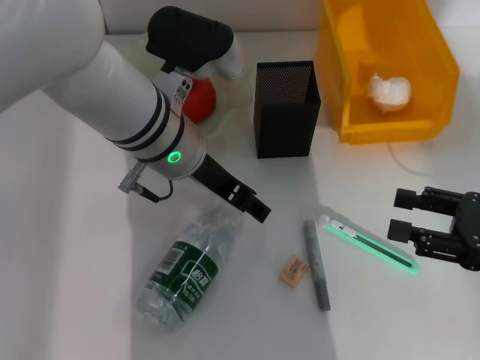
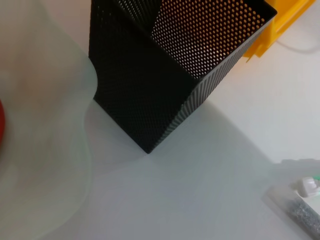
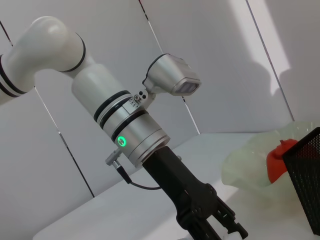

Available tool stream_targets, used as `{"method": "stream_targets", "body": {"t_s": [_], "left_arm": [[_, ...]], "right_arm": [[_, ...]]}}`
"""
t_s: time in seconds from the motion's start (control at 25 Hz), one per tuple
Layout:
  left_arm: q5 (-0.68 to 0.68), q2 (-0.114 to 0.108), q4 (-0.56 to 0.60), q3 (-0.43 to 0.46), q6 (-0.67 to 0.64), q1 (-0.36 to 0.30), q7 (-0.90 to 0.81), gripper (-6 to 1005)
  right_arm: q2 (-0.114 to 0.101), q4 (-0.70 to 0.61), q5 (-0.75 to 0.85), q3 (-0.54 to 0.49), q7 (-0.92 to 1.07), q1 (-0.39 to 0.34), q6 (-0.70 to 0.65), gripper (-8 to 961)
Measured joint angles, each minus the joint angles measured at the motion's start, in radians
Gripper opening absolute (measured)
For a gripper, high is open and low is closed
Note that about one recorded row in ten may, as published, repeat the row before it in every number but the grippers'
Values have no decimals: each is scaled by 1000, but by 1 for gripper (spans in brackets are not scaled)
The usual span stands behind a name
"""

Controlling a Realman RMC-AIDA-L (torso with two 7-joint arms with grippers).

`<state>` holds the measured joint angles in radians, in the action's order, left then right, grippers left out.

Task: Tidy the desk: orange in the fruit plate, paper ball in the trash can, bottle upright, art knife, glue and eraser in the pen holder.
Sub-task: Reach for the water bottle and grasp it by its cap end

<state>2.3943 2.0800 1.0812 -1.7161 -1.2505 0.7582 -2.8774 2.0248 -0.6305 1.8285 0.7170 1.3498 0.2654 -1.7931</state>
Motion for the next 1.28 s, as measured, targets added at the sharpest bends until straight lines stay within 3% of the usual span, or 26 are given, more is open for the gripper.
{"method": "stream_targets", "body": {"t_s": [1.04,1.28], "left_arm": [[25,0,8,-55,22,-7,6,728],[25,0,3,-58,34,-8,9,517]], "right_arm": [[2,0,0,-1,0,0,0,661],[2,3,0,-1,-1,0,1,661]]}}
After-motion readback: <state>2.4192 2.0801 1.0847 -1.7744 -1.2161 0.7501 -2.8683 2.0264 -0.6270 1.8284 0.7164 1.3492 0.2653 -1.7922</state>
